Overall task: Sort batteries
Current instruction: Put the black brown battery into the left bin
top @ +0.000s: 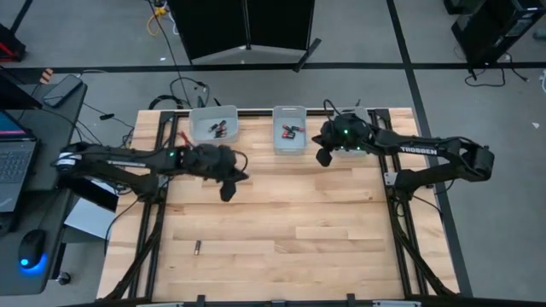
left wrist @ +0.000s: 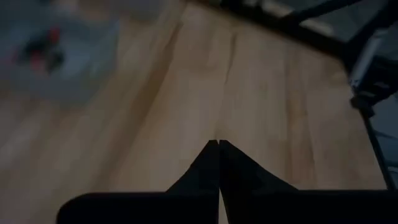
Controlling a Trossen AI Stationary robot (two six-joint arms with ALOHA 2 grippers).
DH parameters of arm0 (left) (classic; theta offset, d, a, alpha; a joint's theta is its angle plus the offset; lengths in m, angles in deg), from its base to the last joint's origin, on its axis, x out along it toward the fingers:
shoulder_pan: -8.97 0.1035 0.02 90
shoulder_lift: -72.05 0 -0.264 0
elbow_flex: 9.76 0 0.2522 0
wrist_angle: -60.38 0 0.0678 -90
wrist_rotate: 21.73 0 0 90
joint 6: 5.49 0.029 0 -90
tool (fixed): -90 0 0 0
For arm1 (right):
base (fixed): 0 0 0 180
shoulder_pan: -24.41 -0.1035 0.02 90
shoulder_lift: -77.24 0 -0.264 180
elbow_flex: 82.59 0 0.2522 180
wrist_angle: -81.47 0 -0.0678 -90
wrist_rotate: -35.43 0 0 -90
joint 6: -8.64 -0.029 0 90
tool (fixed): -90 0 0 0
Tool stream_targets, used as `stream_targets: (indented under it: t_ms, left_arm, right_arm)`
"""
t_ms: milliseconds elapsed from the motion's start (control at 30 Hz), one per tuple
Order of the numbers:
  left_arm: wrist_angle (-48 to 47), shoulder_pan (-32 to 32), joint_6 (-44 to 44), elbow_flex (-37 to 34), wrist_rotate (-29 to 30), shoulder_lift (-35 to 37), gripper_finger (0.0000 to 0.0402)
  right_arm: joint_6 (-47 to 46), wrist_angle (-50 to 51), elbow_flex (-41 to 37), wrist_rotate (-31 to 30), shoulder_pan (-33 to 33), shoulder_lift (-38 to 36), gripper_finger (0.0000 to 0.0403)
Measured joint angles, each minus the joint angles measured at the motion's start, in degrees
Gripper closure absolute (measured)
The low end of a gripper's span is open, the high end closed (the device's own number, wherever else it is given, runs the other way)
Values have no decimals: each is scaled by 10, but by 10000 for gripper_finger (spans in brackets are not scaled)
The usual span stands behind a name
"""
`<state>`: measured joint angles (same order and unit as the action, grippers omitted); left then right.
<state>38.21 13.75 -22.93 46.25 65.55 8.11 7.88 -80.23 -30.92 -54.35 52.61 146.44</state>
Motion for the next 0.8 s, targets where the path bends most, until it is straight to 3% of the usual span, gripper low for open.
stream_targets:
  t_ms: [167, 300, 467, 700, 800]
  left_arm:
    - [-134, -97, -186, 1, 98, 18, 396]
    - [-198, -167, -333, 1, 119, 18, 396]
    - [-248, -250, -500, 1, 119, 16, 397]
    - [-314, -339, -717, 0, 120, -12, 398]
    - [-317, -357, -777, 0, 72, -54, 398]
  right_arm:
    - [25, -54, -1, 6, -26, 18, 394]
    - [38, -86, 0, 16, -39, 28, 384]
    - [41, -96, 0, 16, -51, 39, 367]
    - [44, -111, 0, 18, -57, 75, 383]
    - [50, -125, 0, 18, -57, 97, 389]
